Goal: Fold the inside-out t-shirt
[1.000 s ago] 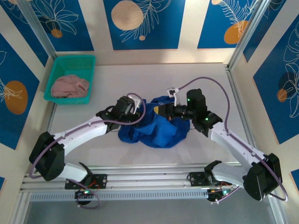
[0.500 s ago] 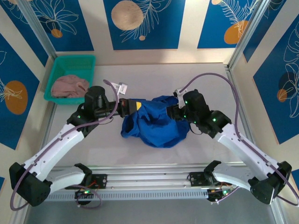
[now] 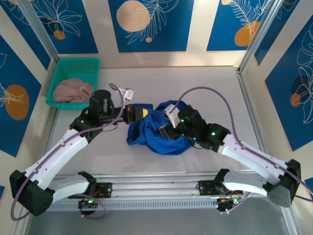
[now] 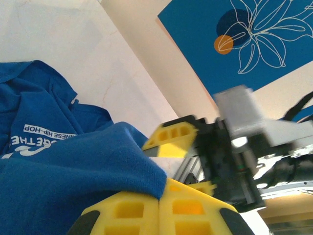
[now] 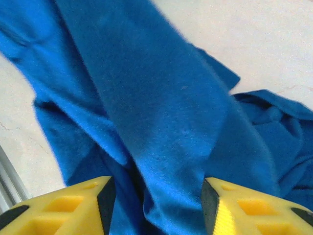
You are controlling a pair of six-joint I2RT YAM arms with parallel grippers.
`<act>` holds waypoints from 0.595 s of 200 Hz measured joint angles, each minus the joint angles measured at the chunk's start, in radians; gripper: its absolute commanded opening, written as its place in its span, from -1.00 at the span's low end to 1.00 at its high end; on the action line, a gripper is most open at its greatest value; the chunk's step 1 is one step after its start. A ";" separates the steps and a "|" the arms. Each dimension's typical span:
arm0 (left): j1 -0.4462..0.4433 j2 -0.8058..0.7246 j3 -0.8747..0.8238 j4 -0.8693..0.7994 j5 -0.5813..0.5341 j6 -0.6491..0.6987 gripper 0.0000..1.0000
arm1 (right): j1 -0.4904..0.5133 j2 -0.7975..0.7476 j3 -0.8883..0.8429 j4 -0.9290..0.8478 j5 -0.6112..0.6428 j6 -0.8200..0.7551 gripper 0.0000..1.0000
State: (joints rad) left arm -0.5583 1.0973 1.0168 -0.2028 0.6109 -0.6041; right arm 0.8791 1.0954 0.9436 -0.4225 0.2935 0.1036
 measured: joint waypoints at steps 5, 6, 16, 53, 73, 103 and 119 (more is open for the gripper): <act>0.000 0.000 0.000 0.000 0.000 0.000 -1.00 | 0.003 0.023 -0.002 0.016 0.006 -0.002 0.09; 0.000 0.000 0.000 0.000 0.000 0.000 -1.00 | 0.004 0.026 -0.002 0.018 0.007 -0.002 0.08; 0.000 0.000 0.000 0.000 0.001 0.000 -1.00 | 0.006 0.072 -0.003 0.046 0.026 -0.009 -0.22; 0.001 -0.010 0.000 -0.052 -0.089 0.011 -1.00 | -0.018 0.150 0.005 0.067 0.013 -0.007 -1.00; 0.002 -0.019 0.006 -0.118 -0.237 0.044 -0.93 | -0.108 0.090 0.013 0.063 -0.195 0.038 -1.00; 0.002 0.007 0.014 -0.176 -0.390 0.135 -0.48 | -0.256 0.020 0.031 0.128 -0.509 0.176 -1.00; -0.004 0.018 0.014 -0.200 -0.438 0.167 -0.19 | -0.275 0.022 0.032 0.166 -0.619 0.243 -1.00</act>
State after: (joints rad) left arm -0.5625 1.1152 1.0306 -0.4026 0.1734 -0.4374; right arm 0.6044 1.1172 0.9752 -0.2565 -0.3256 0.3462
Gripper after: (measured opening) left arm 0.329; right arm 0.065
